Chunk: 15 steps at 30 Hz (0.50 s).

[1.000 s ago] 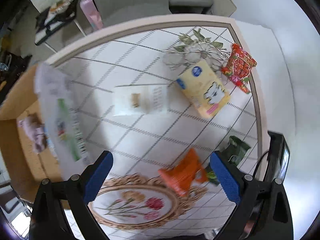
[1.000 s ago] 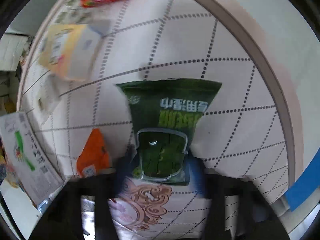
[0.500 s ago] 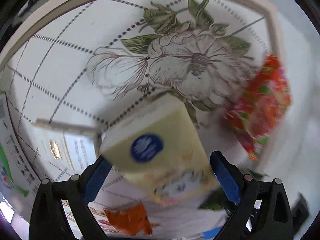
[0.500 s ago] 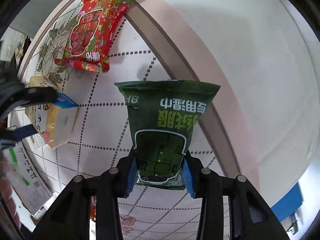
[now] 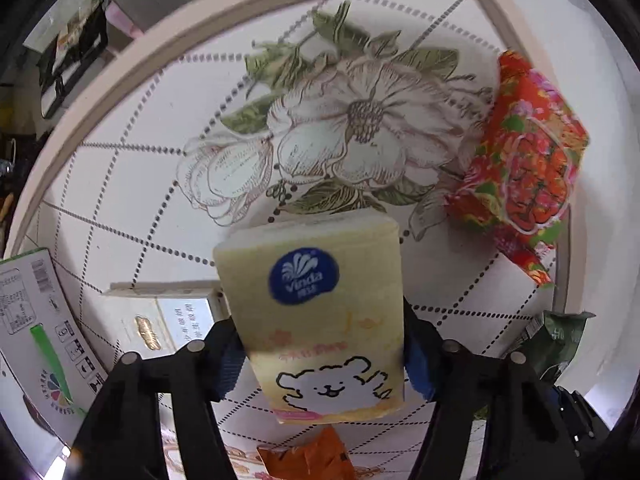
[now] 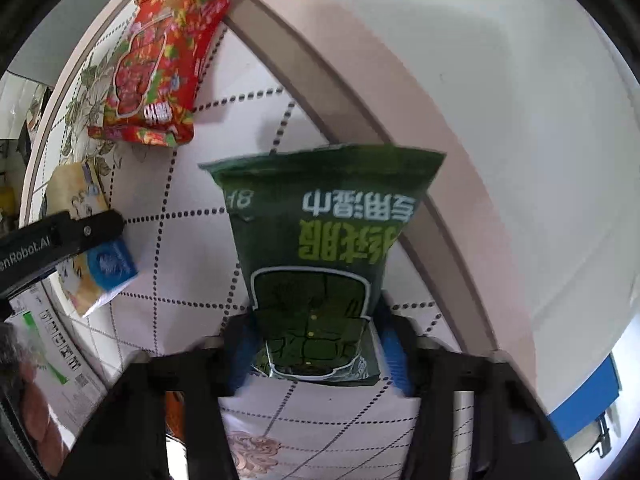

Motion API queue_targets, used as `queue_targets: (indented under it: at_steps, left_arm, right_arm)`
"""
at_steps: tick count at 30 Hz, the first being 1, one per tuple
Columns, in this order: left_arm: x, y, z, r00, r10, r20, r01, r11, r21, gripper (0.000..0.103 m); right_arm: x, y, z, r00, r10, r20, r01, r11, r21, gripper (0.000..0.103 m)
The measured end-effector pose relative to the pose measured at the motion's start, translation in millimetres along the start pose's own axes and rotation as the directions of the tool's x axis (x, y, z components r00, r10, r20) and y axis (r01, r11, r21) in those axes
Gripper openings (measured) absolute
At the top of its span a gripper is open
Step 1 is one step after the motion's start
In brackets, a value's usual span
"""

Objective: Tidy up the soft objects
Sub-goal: 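Grasp the yellow Vinda tissue pack with the left gripper while the right grasps the green wipes, then lower both packs into the box and open both grippers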

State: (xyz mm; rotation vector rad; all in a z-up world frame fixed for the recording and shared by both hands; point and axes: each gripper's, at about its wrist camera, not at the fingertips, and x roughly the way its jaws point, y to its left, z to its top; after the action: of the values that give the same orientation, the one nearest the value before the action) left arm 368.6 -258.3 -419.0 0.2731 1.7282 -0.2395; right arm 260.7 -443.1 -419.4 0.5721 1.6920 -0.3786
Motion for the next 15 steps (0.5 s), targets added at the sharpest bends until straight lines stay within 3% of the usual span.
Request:
queue_targets:
  at_steps: [4, 7, 12, 15]
  left_arm:
    - [-22.1, 3.1, -17.2, 0.999, -0.026, 0.048, 0.025, 1.0, 0.015, 0.063]
    - [-51.8, 12.9, -41.5, 0.992, -0.066, 0.112, 0.064, 0.998, 0.021, 0.063]
    - [-111.5, 50.6, -96.0, 0.964, -0.159, 0.214, 0.159, 0.987, 0.016, 0.064]
    - [-146.3, 87.4, -126.7, 0.945, -0.161, 0.285, 0.17, 0.985, -0.009, 0.064]
  right_arm:
    - [-18.7, 11.6, -5.1, 0.999, -0.015, 0.038, 0.017, 0.999, -0.04, 0.038]
    - [-42.1, 25.4, -12.8, 0.998, 0.019, 0.059, -0.014, 0.996, -0.087, 0.038]
    - [-86.8, 62.2, -42.1, 0.99, 0.081, 0.113, -0.055, 0.976, -0.21, 0.038]
    - [-112.0, 99.7, -72.4, 0.984, 0.131, 0.124, -0.089, 0.951, -0.296, 0.038]
